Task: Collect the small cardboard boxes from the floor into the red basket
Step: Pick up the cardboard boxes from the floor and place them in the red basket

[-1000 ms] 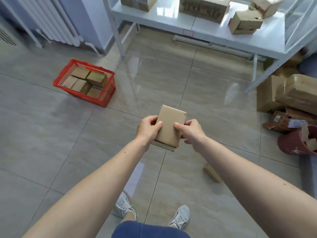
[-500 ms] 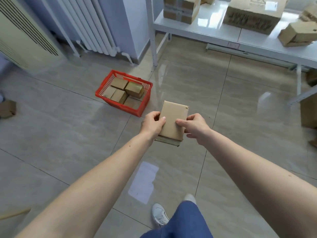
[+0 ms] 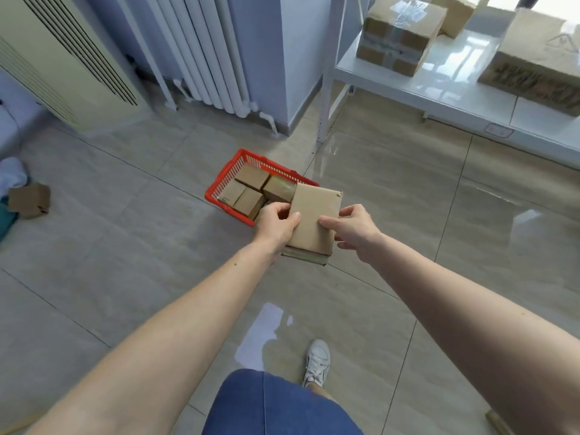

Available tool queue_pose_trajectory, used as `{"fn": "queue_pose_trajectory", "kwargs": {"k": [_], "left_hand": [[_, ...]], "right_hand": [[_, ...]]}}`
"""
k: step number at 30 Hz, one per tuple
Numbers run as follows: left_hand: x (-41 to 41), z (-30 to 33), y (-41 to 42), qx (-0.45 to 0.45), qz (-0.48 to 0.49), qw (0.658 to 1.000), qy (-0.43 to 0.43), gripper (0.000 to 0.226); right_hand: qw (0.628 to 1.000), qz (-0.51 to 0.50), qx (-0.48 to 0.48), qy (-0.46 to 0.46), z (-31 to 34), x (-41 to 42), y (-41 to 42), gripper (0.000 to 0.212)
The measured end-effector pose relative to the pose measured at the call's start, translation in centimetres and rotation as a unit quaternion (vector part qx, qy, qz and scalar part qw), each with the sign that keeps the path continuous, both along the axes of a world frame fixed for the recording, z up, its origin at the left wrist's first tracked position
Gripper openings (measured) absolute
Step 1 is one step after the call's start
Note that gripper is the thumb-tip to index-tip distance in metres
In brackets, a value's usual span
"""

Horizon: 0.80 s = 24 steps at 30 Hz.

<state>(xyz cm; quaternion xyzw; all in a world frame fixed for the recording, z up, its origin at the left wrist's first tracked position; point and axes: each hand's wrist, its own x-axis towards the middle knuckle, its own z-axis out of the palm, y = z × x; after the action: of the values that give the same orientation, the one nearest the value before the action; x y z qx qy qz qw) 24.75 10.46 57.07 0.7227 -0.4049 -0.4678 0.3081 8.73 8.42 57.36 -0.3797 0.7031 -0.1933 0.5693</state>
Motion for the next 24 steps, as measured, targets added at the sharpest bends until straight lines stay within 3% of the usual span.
{"fn": "queue_pose_trajectory", "kwargs": {"k": [7,16,24], "left_hand": [[8.6,-2.5,-7.1,0.015,0.023,1.0,0.01,0.032],[20.2,-6.7,-15.6,0.047,-0.086,0.995,-0.032,0.039],[23.9,-13.0,-21.5,0.088,-0.148,0.984,-0.043,0.038]], "right_hand": [[1.0,-0.005,0.02,0.01,-1.9,8.5,-6.4,0.05],[0.995,-0.095,0.015,0.021,-6.6,20.3,-12.6,0.049],[0.986,-0.151,0.056,0.033,-13.5,24.3,-17.3,0.044]]}}
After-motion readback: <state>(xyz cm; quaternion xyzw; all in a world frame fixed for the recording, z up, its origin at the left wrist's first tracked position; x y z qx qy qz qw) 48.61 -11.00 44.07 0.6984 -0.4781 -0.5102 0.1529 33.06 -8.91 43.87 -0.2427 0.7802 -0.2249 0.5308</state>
